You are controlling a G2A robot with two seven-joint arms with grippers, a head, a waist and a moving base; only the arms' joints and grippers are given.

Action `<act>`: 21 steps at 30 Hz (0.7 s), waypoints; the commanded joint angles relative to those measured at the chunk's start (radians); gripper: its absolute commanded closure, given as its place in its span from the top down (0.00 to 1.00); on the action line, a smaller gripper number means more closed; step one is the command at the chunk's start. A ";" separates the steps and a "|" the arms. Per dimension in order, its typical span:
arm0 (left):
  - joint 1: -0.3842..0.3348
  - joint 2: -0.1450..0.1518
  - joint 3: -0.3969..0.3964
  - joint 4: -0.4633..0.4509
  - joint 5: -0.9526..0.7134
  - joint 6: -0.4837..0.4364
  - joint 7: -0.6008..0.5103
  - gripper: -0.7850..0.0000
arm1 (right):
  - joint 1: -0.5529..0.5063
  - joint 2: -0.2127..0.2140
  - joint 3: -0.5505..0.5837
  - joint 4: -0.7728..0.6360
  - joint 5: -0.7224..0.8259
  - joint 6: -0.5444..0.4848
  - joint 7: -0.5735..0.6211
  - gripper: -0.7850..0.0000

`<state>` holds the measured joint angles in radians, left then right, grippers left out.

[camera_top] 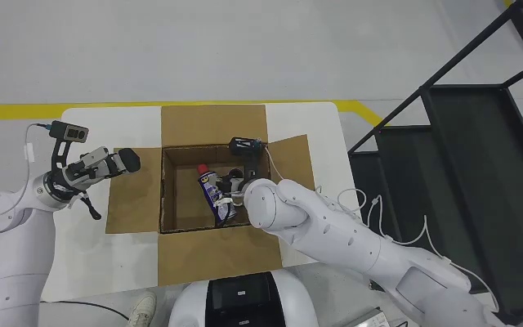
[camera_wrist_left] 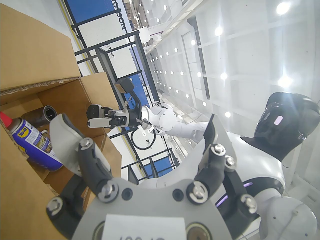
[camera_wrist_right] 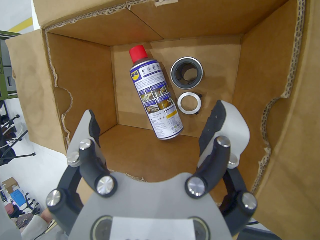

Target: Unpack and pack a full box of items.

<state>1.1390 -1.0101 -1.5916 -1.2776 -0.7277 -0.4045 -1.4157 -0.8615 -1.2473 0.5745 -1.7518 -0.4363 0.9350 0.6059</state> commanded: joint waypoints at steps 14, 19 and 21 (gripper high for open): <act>0.000 0.000 0.000 0.000 0.000 0.000 0.000 1.00 | 0.045 -0.059 -0.056 0.187 -0.018 0.027 -0.004 1.00; 0.000 0.000 0.000 0.000 0.000 0.000 0.000 1.00 | 0.043 -0.097 -0.081 0.250 -0.019 0.033 -0.085 1.00; 0.000 0.000 0.000 0.000 0.000 0.000 0.000 1.00 | 0.045 -0.112 -0.096 0.271 -0.030 0.044 -0.110 1.00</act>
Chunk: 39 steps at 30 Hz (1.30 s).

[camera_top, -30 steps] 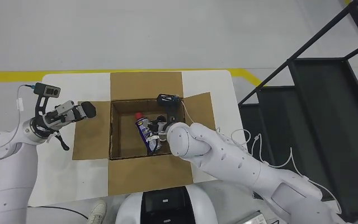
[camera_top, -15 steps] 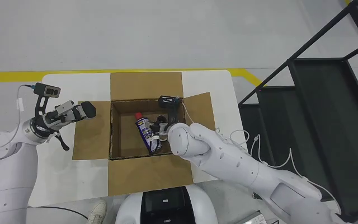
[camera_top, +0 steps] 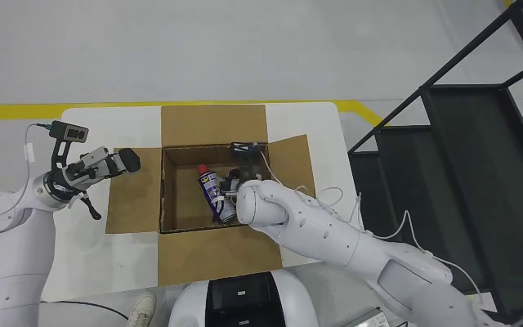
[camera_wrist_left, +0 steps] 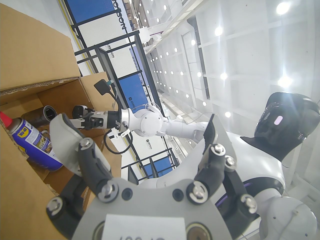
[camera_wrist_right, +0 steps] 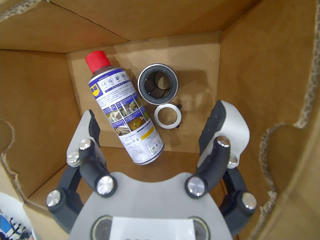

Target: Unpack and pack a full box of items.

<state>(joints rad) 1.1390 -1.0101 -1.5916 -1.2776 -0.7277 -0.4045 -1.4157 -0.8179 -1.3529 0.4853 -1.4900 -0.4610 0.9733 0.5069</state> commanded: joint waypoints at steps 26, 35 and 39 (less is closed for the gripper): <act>0.000 0.000 0.000 0.000 0.000 0.000 0.000 1.00 | 0.049 -0.149 -0.019 0.277 -0.003 0.027 -0.085 0.95; 0.000 0.000 0.000 0.000 0.000 0.000 0.000 1.00 | 0.063 -0.183 -0.012 0.349 -0.006 0.015 -0.081 0.94; 0.000 0.000 0.000 0.000 0.000 0.000 0.000 1.00 | 0.067 -0.197 -0.013 0.371 -0.014 0.014 -0.078 0.63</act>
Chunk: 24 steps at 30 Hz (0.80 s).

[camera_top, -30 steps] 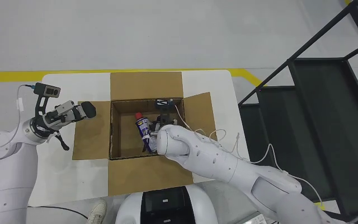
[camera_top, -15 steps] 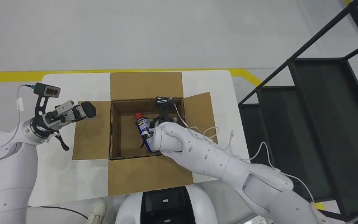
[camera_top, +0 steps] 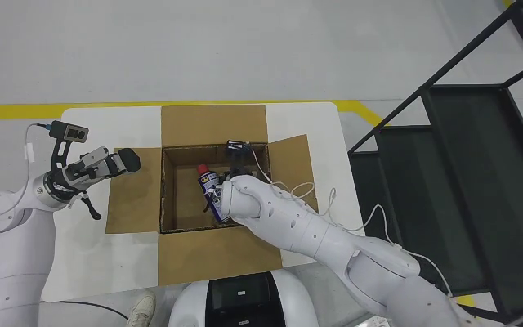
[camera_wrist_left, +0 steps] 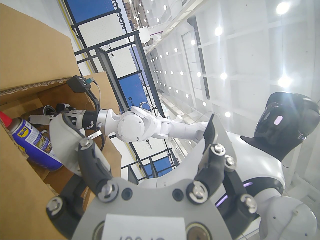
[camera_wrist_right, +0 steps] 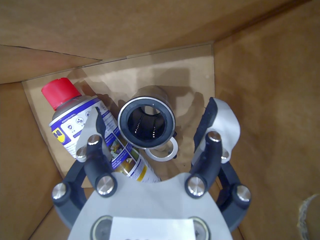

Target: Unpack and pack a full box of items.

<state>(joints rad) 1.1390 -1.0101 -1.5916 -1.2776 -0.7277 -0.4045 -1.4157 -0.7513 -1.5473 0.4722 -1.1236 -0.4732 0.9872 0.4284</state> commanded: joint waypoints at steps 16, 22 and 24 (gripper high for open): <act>0.000 0.000 0.000 0.000 0.000 0.000 0.000 1.00 | -0.024 -0.029 0.021 -0.018 -0.073 0.025 0.007 0.00; 0.000 0.000 0.000 0.000 0.000 0.000 0.000 1.00 | -0.068 -0.014 0.056 -0.105 -0.149 0.025 0.028 0.00; 0.000 0.000 0.000 0.000 0.000 0.000 0.000 1.00 | -0.083 -0.006 0.070 -0.137 -0.182 0.025 0.049 0.00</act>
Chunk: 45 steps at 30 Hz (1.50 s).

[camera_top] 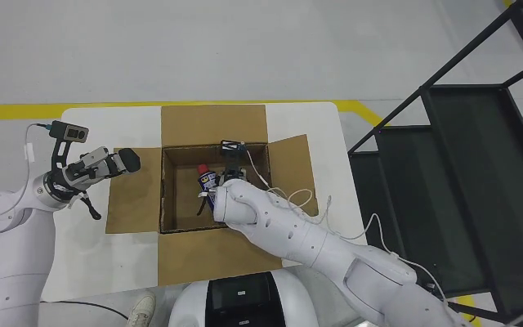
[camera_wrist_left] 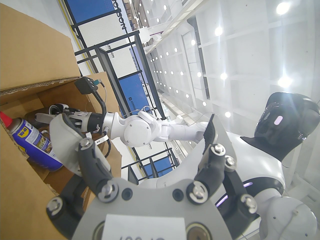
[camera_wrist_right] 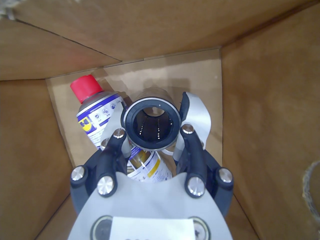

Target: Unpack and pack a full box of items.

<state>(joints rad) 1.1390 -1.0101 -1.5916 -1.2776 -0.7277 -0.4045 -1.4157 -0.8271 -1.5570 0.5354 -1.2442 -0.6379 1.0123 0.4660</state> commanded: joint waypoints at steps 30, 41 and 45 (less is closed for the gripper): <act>0.000 0.000 0.000 0.000 0.000 0.000 0.000 1.00 | -0.292 0.201 0.317 -0.705 -0.582 -0.245 0.587 0.00; 0.000 0.000 0.000 0.000 0.000 0.000 0.000 1.00 | -0.483 0.239 0.576 -0.985 -0.568 -0.389 0.716 0.00; 0.000 0.000 0.000 0.000 0.000 0.000 0.000 1.00 | -0.523 0.243 0.627 -1.018 -0.541 -0.409 0.702 0.00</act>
<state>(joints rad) 1.1390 -1.0101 -1.5916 -1.2776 -0.7277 -0.4045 -1.4157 -1.3474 -1.3139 1.1577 -2.2606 -1.1838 0.6056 1.1696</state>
